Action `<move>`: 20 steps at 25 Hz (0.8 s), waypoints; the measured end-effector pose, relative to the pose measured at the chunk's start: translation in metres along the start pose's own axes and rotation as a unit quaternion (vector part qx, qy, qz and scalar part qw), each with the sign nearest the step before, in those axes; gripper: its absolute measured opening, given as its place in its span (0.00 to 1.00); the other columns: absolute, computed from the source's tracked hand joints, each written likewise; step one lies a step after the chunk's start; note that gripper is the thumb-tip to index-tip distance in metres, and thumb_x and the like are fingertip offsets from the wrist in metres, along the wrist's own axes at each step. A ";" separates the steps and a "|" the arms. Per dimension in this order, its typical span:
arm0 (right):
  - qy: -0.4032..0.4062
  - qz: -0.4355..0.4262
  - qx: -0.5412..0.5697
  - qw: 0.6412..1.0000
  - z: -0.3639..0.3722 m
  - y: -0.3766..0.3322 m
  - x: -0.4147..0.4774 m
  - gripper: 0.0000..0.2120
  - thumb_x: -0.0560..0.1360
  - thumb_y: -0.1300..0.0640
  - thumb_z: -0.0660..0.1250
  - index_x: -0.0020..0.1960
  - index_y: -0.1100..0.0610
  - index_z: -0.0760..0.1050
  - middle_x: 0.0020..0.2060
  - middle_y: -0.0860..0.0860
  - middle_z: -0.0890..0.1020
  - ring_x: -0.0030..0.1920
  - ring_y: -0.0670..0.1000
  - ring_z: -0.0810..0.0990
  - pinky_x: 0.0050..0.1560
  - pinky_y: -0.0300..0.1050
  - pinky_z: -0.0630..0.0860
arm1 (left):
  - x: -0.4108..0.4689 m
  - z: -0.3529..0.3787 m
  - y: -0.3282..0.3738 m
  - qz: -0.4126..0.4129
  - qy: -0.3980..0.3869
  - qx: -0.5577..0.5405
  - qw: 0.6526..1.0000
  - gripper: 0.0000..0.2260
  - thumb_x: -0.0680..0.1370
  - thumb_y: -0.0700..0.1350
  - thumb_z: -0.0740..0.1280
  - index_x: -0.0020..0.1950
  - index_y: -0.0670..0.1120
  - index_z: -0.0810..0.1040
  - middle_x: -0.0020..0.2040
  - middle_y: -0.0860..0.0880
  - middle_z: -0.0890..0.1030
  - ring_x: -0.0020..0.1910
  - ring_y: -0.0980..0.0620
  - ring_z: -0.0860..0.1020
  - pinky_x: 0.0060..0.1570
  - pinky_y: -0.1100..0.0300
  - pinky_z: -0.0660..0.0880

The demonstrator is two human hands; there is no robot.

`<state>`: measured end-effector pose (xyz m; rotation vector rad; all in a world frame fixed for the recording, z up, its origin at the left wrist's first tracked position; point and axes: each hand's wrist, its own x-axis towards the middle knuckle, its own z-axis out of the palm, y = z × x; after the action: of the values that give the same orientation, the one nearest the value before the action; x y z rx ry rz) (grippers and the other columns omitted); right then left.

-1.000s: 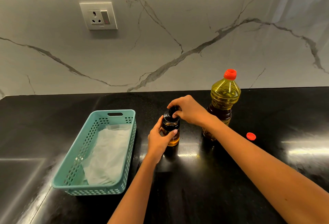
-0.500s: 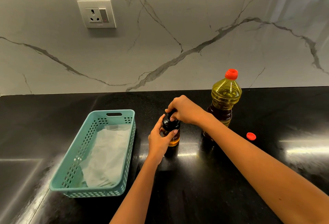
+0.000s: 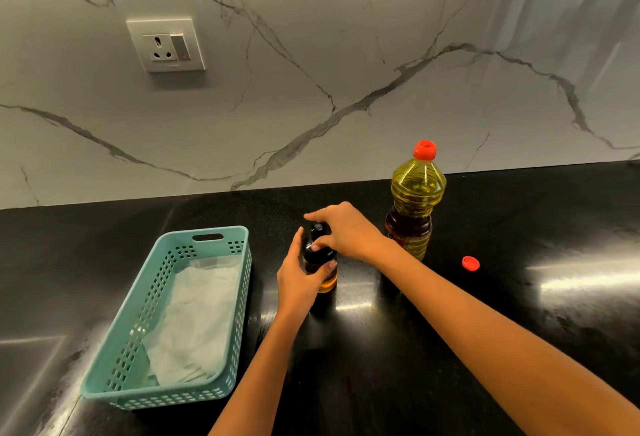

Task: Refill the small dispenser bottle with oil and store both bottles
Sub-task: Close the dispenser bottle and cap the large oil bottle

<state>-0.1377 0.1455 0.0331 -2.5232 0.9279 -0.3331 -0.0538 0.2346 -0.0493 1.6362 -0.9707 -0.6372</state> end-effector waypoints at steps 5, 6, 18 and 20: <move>0.181 -0.055 0.042 0.981 -0.040 0.005 -0.036 0.22 0.71 0.56 0.71 0.64 0.59 0.74 0.54 0.55 0.81 0.48 0.47 0.80 0.48 0.37 0.77 | 0.008 0.006 0.026 0.112 0.069 0.122 0.984 0.39 0.70 0.49 0.72 0.75 0.50 0.54 0.76 0.49 0.56 0.76 0.49 0.48 0.74 0.47 0.48; 0.224 -0.066 0.053 0.971 -0.053 0.009 -0.044 0.18 0.72 0.58 0.71 0.61 0.60 0.76 0.50 0.55 0.83 0.44 0.46 0.80 0.44 0.33 0.76 | 0.010 0.010 0.036 0.144 0.083 0.132 0.977 0.37 0.71 0.50 0.70 0.75 0.48 0.55 0.76 0.48 0.56 0.76 0.49 0.47 0.74 0.48 0.46; 0.219 0.239 0.092 0.941 -0.062 0.188 -0.105 0.10 0.74 0.56 0.68 0.54 0.58 0.79 0.48 0.52 0.82 0.49 0.49 0.79 0.50 0.39 0.73 | 0.034 0.107 0.117 0.193 -0.065 0.046 0.978 0.29 0.73 0.53 0.69 0.70 0.47 0.65 0.64 0.48 0.74 0.62 0.54 0.73 0.62 0.57 0.71; 0.106 0.269 0.036 0.957 -0.042 0.213 -0.112 0.14 0.72 0.56 0.70 0.57 0.56 0.78 0.54 0.54 0.81 0.53 0.51 0.79 0.56 0.45 0.74 | 0.040 0.114 0.121 0.187 -0.041 0.032 0.981 0.26 0.73 0.53 0.68 0.68 0.46 0.68 0.59 0.48 0.77 0.57 0.55 0.76 0.57 0.59 0.75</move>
<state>-0.3556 0.0610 -0.0391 -2.0864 1.6001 -0.4542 -0.1578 0.1307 0.0380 1.4380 -1.3312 -0.4209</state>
